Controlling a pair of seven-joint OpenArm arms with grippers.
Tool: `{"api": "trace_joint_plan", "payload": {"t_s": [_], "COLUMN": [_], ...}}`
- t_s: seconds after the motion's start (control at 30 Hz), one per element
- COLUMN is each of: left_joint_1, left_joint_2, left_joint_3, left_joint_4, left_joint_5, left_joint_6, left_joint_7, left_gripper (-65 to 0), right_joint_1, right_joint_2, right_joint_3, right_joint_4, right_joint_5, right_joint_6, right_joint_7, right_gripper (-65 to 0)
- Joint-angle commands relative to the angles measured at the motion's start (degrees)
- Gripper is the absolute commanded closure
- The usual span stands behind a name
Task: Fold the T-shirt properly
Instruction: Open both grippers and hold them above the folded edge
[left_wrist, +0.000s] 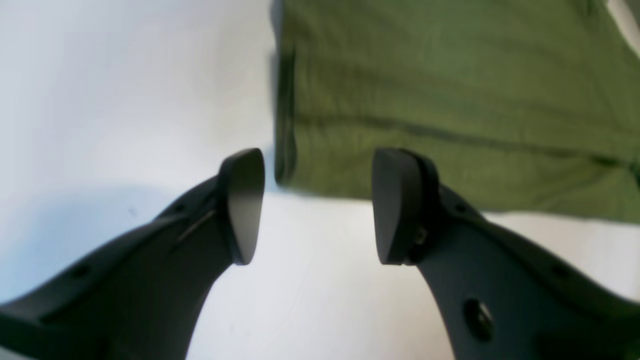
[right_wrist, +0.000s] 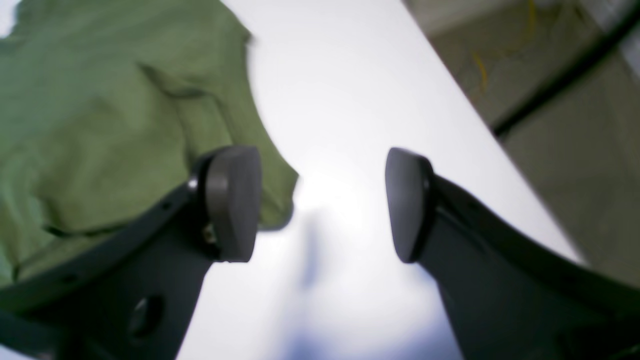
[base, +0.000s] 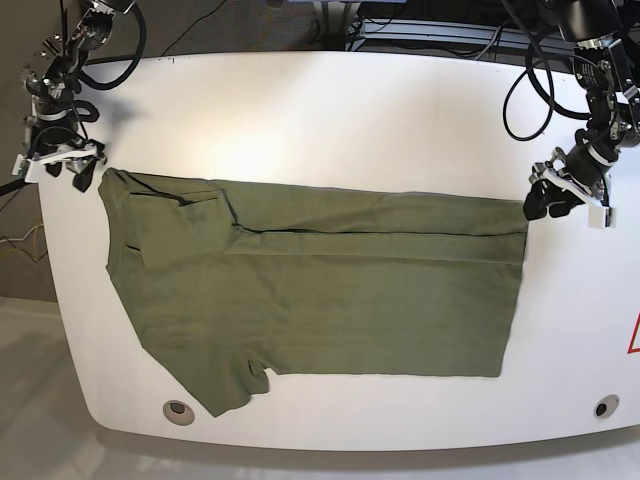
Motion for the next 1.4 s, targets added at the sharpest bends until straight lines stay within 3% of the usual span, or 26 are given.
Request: {"api": "trace_joint_plan", "payload": {"t_s": [0.0, 0.47, 1.37], "left_joint_1": [0.01, 0.8, 0.99], "left_joint_2": [-1.82, -1.62, -1.36], "left_joint_3": [0.12, -0.04, 0.35], "left_joint_4": [1.61, 1.87, 1.38], "left_joint_5": [-1.5, -1.23, -0.9], "left_joint_6": [-0.6, -0.28, -0.14], "left_joint_7": [-1.22, -2.13, -2.3], "left_gripper": [-31.7, -31.2, -31.2], "right_joint_1": [0.81, 2.24, 6.94], "right_joint_2": [-0.31, -0.36, 0.7], "right_joint_3": [-0.08, -6.39, -3.76], "right_joint_4": [-1.7, -10.04, -18.45], "right_joint_5": [2.75, 1.9, 1.82], "right_joint_6": [1.71, 2.04, 3.07], "right_joint_7": [1.35, 4.32, 5.87], "right_gripper": [-37.6, -37.4, -37.1]}}
